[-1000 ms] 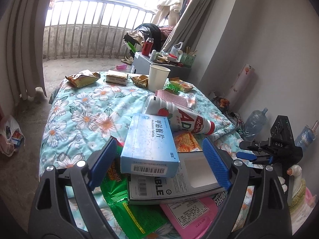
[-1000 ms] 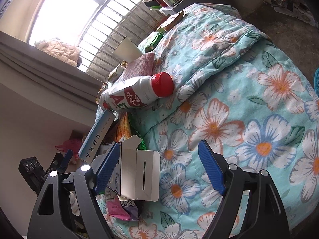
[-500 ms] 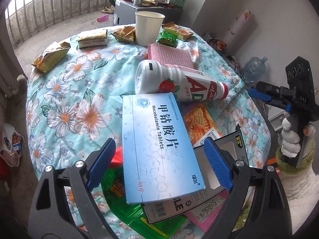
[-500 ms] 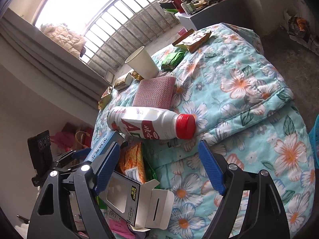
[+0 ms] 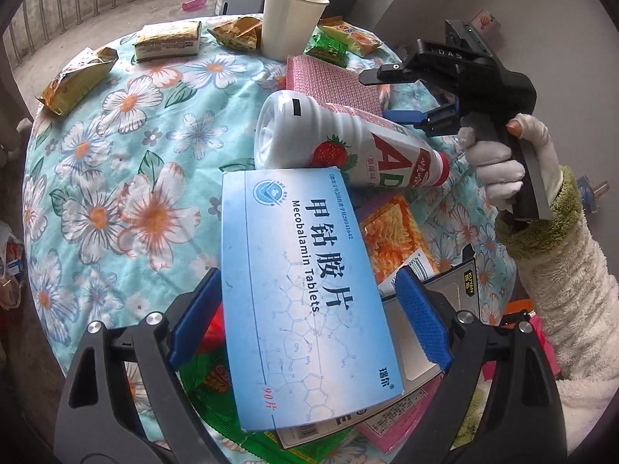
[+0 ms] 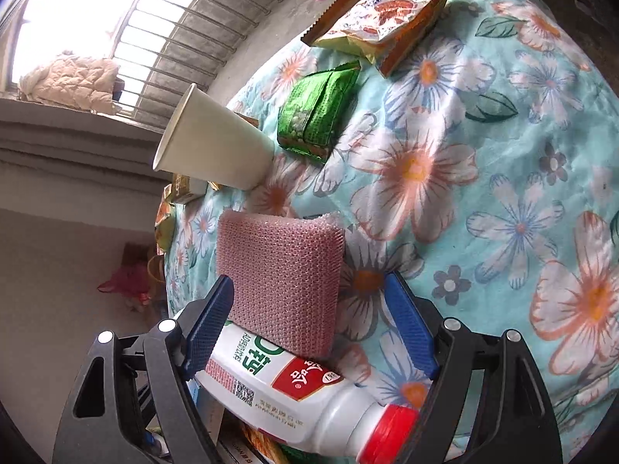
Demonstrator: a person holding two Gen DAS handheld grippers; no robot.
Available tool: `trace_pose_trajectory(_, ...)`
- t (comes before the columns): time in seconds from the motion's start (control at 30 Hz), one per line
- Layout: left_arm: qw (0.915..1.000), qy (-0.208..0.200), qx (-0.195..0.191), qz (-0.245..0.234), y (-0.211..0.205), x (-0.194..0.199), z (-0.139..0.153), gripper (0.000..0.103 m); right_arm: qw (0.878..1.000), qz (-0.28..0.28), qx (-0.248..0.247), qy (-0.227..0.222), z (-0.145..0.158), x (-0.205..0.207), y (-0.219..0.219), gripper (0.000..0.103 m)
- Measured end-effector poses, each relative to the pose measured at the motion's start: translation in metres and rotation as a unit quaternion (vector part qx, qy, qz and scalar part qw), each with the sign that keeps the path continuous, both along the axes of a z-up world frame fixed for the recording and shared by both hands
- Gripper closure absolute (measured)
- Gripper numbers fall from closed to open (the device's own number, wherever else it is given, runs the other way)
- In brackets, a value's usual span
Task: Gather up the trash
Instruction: 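Grasp the blue Mecobalamin box with the left gripper while the right grasps the pink sponge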
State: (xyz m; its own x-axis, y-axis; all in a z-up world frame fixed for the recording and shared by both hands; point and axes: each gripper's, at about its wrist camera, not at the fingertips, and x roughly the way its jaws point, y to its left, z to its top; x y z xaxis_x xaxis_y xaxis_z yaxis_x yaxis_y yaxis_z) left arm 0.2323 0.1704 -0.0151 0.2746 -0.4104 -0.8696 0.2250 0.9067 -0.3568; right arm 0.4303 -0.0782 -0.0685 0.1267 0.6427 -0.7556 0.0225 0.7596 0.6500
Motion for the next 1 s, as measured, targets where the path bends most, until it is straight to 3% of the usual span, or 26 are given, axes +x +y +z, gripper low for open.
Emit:
trace_pose_trajectory(0.1, 0.9999, 0.003, 0.010, -0.003, -0.002, 0.004, -0.001, 0.018, 1.000, 0.000, 0.014, -0.001, 0.000, 0.004, 0.003, 0.025)
trace_pose_trajectory(0.33, 0.9995, 0.007, 0.031, 0.000, -0.006, 0.011, -0.008, 0.018, 1.000, 0.022, 0.012, 0.005, -0.004, 0.001, 0.019, 0.045)
trace_pose_trajectory(0.4, 0.9995, 0.004, 0.032, 0.002, -0.006, 0.012, -0.008, 0.027, 1.000, 0.017, 0.022, 0.006, -0.005, 0.001, 0.017, 0.052)
trace_pose_trajectory(0.57, 0.9994, -0.007, 0.032, 0.010, -0.005, 0.011, -0.005, 0.028, 0.999, 0.001, 0.049, -0.003, -0.001, -0.005, 0.003, 0.067)
trace_pose_trajectory(0.8, 0.9983, -0.044, 0.018, 0.034, 0.007, 0.004, 0.011, 0.029, 0.994, -0.046, 0.093, -0.028, 0.010, -0.012, -0.028, 0.070)
trace_pose_trajectory(1.0, 0.9951, -0.084, -0.012, 0.051, 0.017, -0.005, 0.036, 0.029, 0.982, -0.106, 0.148, -0.053, 0.027, -0.034, -0.074, 0.070)
